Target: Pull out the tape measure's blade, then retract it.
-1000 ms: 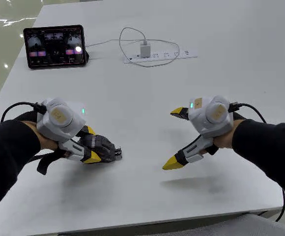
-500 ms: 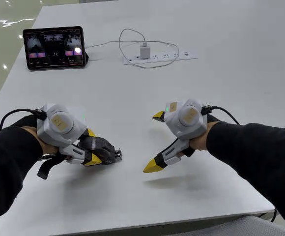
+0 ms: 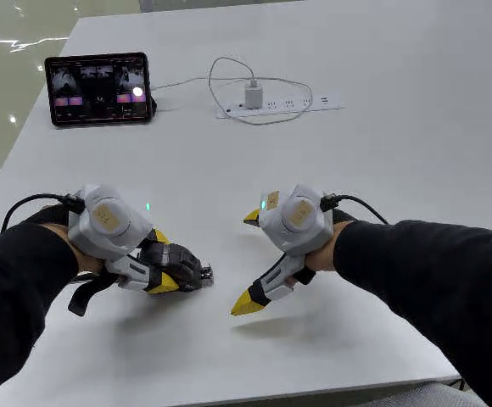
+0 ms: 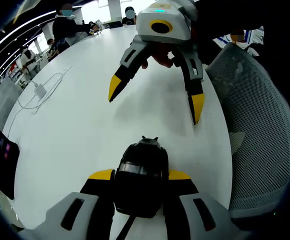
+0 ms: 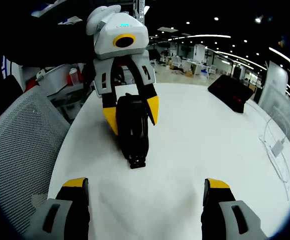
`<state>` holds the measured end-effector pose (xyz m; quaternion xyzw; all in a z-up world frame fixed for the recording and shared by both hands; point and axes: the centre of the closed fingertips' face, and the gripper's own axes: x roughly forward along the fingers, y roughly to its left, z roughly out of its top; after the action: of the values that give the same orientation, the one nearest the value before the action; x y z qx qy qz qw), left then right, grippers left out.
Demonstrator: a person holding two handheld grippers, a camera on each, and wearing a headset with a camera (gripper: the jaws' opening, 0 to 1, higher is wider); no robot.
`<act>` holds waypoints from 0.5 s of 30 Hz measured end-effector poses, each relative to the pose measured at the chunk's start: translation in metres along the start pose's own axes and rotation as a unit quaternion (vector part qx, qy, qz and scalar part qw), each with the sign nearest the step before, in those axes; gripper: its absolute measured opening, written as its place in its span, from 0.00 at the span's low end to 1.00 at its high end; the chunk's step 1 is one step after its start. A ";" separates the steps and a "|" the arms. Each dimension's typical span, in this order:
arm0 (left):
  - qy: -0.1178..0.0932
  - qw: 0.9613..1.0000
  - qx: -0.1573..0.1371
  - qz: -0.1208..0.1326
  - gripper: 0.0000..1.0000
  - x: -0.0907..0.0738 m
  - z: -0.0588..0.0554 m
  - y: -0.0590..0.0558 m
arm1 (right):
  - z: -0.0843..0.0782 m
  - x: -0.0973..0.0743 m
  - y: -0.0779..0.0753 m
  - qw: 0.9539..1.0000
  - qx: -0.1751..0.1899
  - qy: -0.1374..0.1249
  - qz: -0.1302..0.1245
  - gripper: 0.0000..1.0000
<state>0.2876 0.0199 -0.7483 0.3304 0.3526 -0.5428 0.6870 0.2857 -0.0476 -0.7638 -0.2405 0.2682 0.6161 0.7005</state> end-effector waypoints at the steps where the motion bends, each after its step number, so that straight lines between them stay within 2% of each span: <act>1: -0.001 1.000 -0.001 -0.001 0.32 0.000 0.000 0.000 | 0.001 0.001 0.000 1.000 0.002 0.000 0.000 0.95; 4: -0.001 1.000 0.001 -0.001 0.32 0.000 0.001 -0.001 | 0.005 0.003 0.000 1.000 0.000 -0.004 0.001 0.91; 9: 0.000 1.000 0.004 -0.002 0.32 0.001 0.001 -0.001 | 0.012 0.009 0.002 1.000 -0.014 -0.004 0.012 0.74; 11: -0.001 1.000 0.005 -0.003 0.32 0.001 0.002 -0.001 | 0.014 0.013 0.007 1.000 -0.020 -0.004 0.024 0.65; 15: -0.004 1.000 0.008 -0.005 0.32 0.001 0.002 -0.001 | 0.017 0.020 0.011 0.999 -0.034 -0.001 0.032 0.58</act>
<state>0.2871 0.0176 -0.7479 0.3314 0.3471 -0.5506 0.6830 0.2780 -0.0205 -0.7650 -0.2552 0.2540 0.6468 0.6723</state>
